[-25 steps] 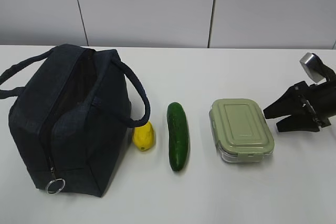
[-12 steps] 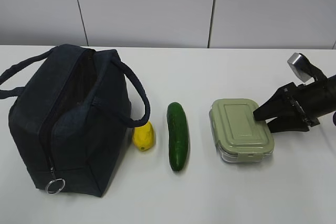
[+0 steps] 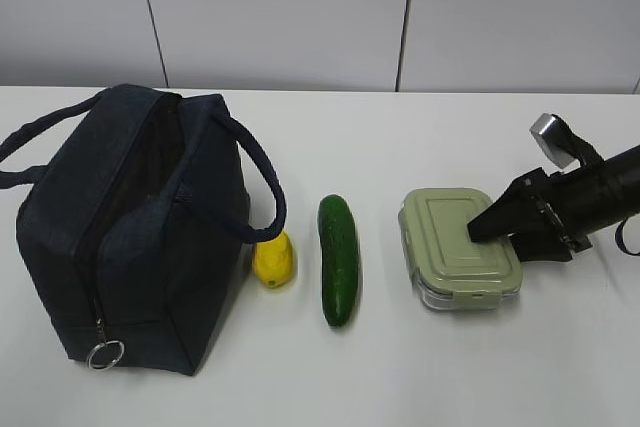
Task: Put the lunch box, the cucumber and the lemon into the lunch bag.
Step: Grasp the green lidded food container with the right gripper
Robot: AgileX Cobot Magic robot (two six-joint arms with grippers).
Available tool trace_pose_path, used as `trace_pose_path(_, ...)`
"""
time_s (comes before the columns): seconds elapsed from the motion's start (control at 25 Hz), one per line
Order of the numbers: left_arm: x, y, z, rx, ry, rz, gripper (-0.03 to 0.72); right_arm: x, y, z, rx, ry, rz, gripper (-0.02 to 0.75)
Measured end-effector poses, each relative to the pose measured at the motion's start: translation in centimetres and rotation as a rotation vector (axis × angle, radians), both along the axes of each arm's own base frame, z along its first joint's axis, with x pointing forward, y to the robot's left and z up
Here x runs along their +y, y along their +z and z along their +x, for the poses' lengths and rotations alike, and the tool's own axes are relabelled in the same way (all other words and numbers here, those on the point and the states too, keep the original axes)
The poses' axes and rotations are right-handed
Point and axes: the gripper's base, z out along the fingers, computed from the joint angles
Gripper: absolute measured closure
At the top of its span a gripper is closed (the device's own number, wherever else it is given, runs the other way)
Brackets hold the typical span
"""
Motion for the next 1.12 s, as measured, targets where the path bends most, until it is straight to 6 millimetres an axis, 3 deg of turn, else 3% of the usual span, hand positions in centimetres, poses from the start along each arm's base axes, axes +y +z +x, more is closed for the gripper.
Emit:
trace_pose_path(0.84,0.0,0.0,0.0,0.0,0.0,0.0,0.449,0.85,-0.62,0.11,0.011,0.01,0.018,0.19)
trace_pose_path(1.12,0.0,0.0,0.0,0.0,0.0,0.0,0.449,0.91,-0.53,0.15,0.011,0.005,0.031,0.276)
